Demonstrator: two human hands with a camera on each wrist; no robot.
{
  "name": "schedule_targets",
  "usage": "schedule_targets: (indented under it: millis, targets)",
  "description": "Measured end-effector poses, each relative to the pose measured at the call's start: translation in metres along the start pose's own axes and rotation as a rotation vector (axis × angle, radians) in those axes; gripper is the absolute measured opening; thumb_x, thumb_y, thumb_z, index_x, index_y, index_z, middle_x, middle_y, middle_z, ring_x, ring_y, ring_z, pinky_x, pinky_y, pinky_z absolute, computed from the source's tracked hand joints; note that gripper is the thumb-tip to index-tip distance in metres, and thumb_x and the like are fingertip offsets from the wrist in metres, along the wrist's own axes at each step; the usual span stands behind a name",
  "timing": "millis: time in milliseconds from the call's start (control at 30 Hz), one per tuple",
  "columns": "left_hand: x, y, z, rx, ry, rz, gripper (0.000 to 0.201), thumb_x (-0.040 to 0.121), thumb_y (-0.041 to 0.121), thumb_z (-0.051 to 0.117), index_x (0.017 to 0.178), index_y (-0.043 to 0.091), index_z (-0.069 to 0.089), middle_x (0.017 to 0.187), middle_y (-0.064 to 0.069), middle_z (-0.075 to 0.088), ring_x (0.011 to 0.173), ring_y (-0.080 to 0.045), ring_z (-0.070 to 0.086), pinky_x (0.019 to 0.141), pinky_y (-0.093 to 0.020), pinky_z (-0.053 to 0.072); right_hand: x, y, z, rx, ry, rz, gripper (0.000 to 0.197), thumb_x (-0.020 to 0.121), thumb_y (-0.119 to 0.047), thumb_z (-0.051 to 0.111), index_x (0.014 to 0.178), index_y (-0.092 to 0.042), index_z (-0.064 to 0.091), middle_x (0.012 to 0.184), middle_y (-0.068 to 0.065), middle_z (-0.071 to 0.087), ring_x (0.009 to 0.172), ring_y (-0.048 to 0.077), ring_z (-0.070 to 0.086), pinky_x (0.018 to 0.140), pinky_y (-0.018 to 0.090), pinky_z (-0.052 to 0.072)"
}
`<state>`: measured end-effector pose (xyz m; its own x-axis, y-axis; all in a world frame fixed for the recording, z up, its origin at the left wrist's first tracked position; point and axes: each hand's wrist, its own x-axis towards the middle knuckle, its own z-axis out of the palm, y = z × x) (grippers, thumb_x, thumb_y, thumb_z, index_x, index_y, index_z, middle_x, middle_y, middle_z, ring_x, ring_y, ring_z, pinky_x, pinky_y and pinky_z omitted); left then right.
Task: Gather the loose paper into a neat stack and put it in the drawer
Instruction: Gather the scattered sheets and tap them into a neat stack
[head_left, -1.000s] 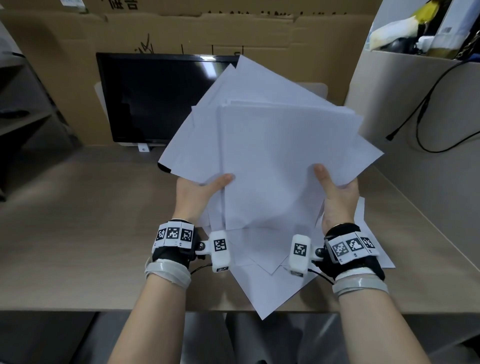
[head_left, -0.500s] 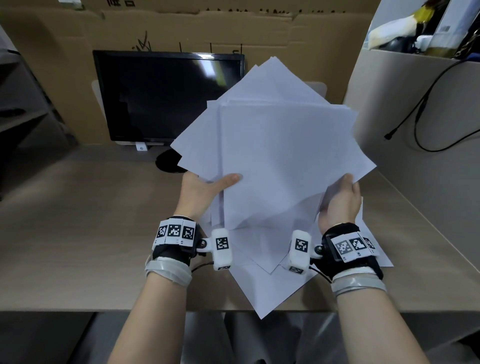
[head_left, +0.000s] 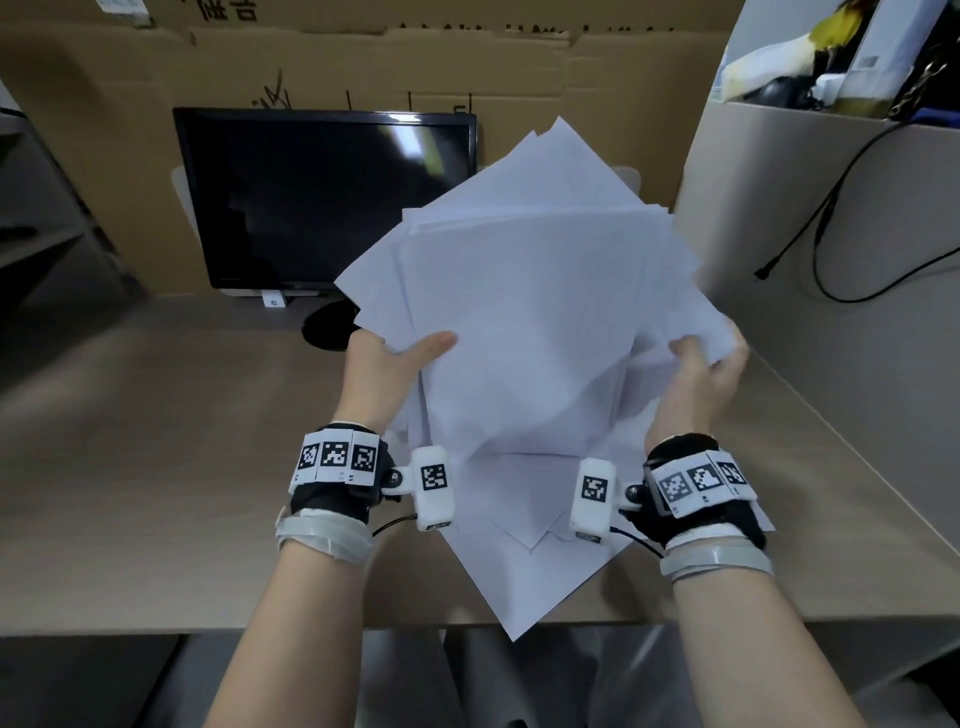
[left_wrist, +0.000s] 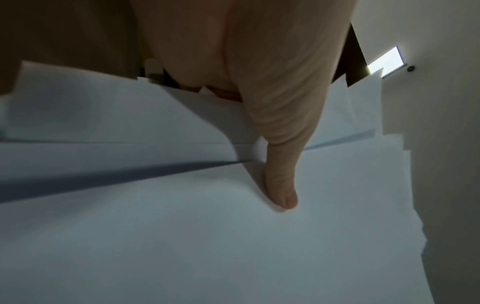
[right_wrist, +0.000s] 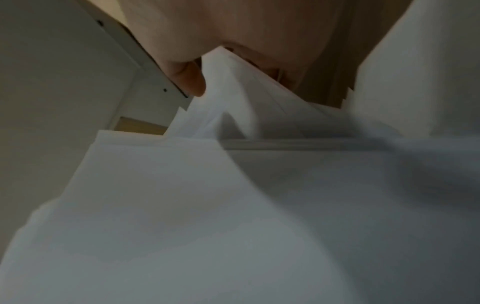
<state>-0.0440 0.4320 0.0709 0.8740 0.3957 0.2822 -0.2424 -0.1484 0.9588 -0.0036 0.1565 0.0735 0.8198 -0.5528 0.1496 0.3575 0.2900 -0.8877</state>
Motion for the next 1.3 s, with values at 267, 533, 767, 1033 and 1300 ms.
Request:
schedule_targets:
  millis: [267, 533, 767, 1033, 1300]
  targets:
    - [-0.007, 0.008, 0.0, -0.03, 0.093, -0.03, 0.049, 0.082, 0.024, 0.086, 0.062, 0.019, 0.042, 0.047, 0.014, 0.043, 0.043, -0.004, 0.043, 0.054, -0.019, 0.041, 0.008, 0.0, 0.003, -0.229, 0.009, -0.129, 0.023, 0.089, -0.016, 0.056, 0.107, -0.019, 0.07, 0.098, -0.011, 0.07, 0.091, 0.007, 0.064, 0.082, 0.025, 0.051]
    - [-0.019, 0.019, 0.001, -0.086, -0.033, -0.03, 0.02, 0.08, 0.007, 0.086, 0.087, 0.012, 0.068, 0.07, 0.013, 0.075, 0.067, -0.002, 0.072, 0.064, -0.017, 0.056, 0.013, 0.033, -0.009, -0.178, 0.02, 0.17, 0.016, 0.089, -0.016, 0.048, 0.077, -0.022, 0.058, 0.084, 0.003, 0.053, 0.07, 0.021, 0.044, 0.063, 0.03, 0.035]
    - [-0.011, 0.009, 0.008, -0.127, 0.046, -0.031, 0.021, 0.08, 0.01, 0.086, 0.084, 0.015, 0.066, 0.064, 0.015, 0.067, 0.062, -0.004, 0.065, 0.072, -0.03, 0.056, 0.009, 0.002, -0.009, -0.459, -0.085, -0.033, 0.01, 0.085, -0.023, 0.049, 0.084, -0.017, 0.056, 0.069, -0.01, 0.049, 0.062, 0.01, 0.044, 0.066, 0.03, 0.036]
    - [-0.006, 0.011, 0.01, -0.179, 0.153, -0.141, 0.056, 0.067, 0.048, 0.092, 0.095, 0.012, 0.059, 0.095, -0.007, 0.064, 0.09, -0.024, 0.066, 0.098, -0.049, 0.055, 0.007, 0.001, -0.001, -0.909, -0.297, -0.169, 0.032, 0.082, -0.054, 0.057, 0.07, -0.025, 0.052, 0.065, -0.006, 0.054, 0.078, 0.032, 0.054, 0.088, 0.044, 0.046]
    - [-0.015, 0.008, 0.006, -0.186, 0.124, -0.167, 0.037, 0.075, 0.031, 0.091, 0.102, 0.014, 0.071, 0.097, 0.002, 0.079, 0.094, -0.017, 0.076, 0.091, -0.041, 0.059, 0.005, -0.001, 0.001, -0.524, -0.318, -0.142, 0.04, 0.095, -0.025, 0.059, 0.059, -0.025, 0.041, 0.056, -0.01, 0.042, 0.06, 0.016, 0.034, 0.06, 0.029, 0.029]
